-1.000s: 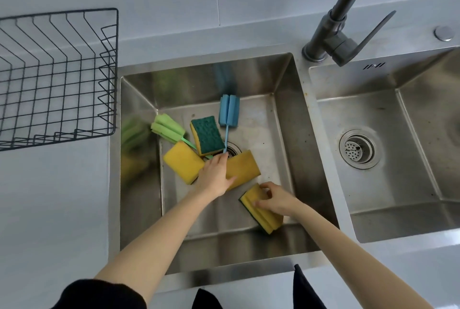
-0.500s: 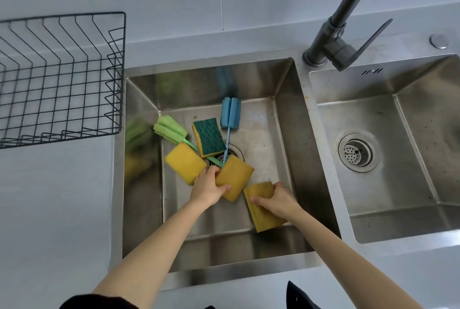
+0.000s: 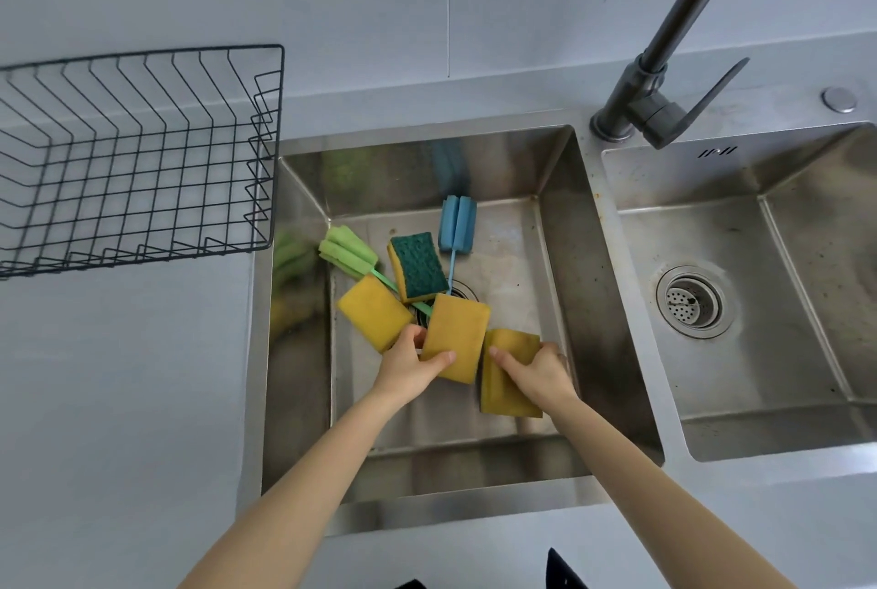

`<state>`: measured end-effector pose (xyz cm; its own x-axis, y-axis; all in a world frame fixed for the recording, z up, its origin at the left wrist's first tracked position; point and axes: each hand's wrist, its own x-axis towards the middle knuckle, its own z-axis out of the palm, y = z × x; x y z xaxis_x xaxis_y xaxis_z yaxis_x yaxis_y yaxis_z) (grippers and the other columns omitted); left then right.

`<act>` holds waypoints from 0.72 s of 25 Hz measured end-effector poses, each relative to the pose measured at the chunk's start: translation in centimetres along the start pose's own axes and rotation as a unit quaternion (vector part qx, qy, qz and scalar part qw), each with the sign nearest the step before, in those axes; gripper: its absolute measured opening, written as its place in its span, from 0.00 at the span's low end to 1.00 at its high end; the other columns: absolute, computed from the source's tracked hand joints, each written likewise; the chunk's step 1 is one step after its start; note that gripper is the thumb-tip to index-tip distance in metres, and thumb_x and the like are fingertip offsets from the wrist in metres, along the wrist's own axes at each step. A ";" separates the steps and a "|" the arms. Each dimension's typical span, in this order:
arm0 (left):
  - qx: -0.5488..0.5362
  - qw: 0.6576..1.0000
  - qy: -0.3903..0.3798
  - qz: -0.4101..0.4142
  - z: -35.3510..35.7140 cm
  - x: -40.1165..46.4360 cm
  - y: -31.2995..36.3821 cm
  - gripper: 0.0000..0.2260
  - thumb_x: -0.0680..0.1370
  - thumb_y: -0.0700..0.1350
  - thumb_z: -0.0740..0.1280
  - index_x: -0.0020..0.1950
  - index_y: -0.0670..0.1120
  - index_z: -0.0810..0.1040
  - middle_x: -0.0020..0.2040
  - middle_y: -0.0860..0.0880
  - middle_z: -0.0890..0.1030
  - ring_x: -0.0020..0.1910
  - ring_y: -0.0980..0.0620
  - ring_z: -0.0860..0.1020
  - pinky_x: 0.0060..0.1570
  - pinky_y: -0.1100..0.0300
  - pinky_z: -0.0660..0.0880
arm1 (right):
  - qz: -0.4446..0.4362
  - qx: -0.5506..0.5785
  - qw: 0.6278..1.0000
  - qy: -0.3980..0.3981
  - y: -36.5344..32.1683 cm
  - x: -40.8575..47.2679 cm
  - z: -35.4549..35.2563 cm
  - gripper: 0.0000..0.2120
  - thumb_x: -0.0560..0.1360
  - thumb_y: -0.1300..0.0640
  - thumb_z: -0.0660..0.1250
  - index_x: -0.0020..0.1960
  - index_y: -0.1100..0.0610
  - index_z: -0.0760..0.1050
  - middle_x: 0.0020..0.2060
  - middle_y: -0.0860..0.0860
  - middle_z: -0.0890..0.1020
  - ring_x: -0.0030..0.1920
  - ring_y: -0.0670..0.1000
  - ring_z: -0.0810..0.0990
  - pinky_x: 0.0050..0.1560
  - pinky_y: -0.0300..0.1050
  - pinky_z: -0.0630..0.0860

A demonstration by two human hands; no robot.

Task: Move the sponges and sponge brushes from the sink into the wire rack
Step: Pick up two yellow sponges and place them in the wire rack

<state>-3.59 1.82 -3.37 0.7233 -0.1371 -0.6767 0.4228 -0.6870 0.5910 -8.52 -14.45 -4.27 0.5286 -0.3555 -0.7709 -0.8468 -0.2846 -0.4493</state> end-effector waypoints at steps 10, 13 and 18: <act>-0.070 0.997 0.038 0.018 -2.3 -2.1 -0.5 0.16 0.73 0.49 0.68 0.54 0.47 0.65 0.53 0.48 0.72 0.58 0.45 0.73 0.54 0.56 0.69 | -0.069 0.165 0.984 -0.024 -1.0 -2.7 -1.9 0.20 0.77 0.60 0.63 0.67 0.62 0.66 0.52 0.56 0.75 0.53 0.54 0.75 0.61 0.52 0.73; -0.085 0.994 0.045 0.043 -3.0 -3.2 -0.1 0.18 0.74 0.50 0.67 0.59 0.45 0.67 0.54 0.49 0.72 0.56 0.48 0.72 0.56 0.55 0.70 | -0.095 0.175 0.980 -0.020 -1.6 -3.6 -2.4 0.18 0.77 0.61 0.64 0.66 0.62 0.68 0.50 0.55 0.75 0.52 0.53 0.75 0.59 0.51 0.74; -0.106 0.988 0.080 0.085 -5.0 -5.5 0.6 0.21 0.75 0.49 0.66 0.64 0.41 0.67 0.54 0.50 0.71 0.58 0.48 0.72 0.57 0.55 0.69 | -0.146 0.190 0.971 -0.014 -3.0 -5.6 -3.2 0.16 0.77 0.60 0.64 0.64 0.61 0.69 0.44 0.51 0.76 0.51 0.54 0.75 0.53 0.47 0.74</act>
<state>-4.60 5.72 2.92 0.8634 -0.1110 -0.4922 0.3805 -0.4973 0.7797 -8.78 -14.45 2.86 0.7522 -0.2835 -0.5949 -0.6246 -0.0188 -0.7807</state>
